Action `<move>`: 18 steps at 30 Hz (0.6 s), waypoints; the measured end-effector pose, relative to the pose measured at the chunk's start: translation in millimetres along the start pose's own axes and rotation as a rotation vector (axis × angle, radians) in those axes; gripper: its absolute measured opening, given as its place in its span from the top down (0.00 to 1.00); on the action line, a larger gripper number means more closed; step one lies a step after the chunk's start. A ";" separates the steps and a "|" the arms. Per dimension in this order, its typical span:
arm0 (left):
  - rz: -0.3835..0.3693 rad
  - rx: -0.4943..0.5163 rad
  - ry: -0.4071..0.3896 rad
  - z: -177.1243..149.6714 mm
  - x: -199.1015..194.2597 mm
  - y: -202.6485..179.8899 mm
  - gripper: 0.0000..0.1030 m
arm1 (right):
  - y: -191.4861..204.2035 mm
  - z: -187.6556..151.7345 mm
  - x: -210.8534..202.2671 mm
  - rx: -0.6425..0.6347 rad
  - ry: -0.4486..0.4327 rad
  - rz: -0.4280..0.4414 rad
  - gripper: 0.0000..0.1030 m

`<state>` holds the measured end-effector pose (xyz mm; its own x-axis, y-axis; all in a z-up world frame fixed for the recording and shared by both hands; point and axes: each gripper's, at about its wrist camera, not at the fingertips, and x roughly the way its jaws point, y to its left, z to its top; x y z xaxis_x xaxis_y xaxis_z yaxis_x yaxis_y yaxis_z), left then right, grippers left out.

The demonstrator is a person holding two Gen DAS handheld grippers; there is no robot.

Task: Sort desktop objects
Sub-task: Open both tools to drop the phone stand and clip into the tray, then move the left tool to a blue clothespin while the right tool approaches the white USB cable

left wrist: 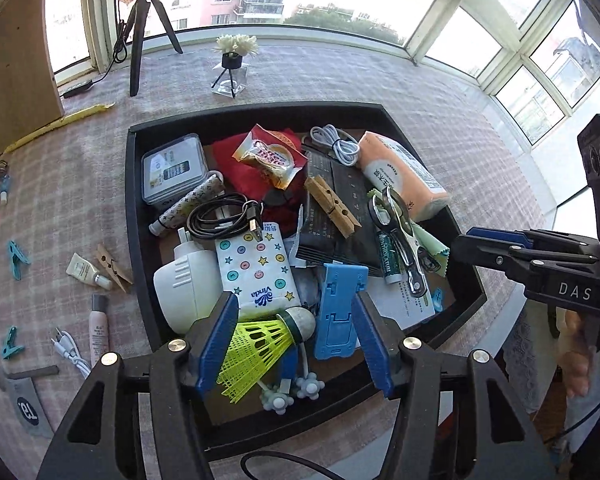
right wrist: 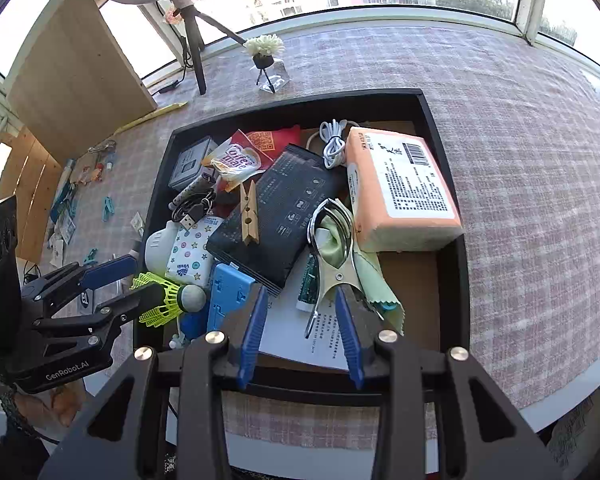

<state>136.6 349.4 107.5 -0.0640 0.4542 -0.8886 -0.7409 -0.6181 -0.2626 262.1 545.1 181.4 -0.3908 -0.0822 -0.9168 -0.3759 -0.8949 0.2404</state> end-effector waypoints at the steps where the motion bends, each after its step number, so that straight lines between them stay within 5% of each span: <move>1: 0.009 -0.020 -0.004 -2.1 -2.2 8.0 0.46 | 7.3 2.2 2.9 -0.017 0.005 0.007 0.66; 12: 0.131 -0.240 -0.028 -34.8 -28.2 114.3 0.46 | 118.0 18.6 42.9 -0.259 0.079 0.097 0.66; 18: 0.237 -0.248 0.000 -52.9 -39.8 188.3 0.46 | 189.1 16.0 70.5 -0.395 0.133 0.147 0.66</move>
<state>35.0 181.0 73.6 -0.2150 0.2788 -0.9360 -0.5203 -0.8437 -0.1319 150.0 377.1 167.3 -0.2948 -0.2534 -0.9213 0.0358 -0.9664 0.2544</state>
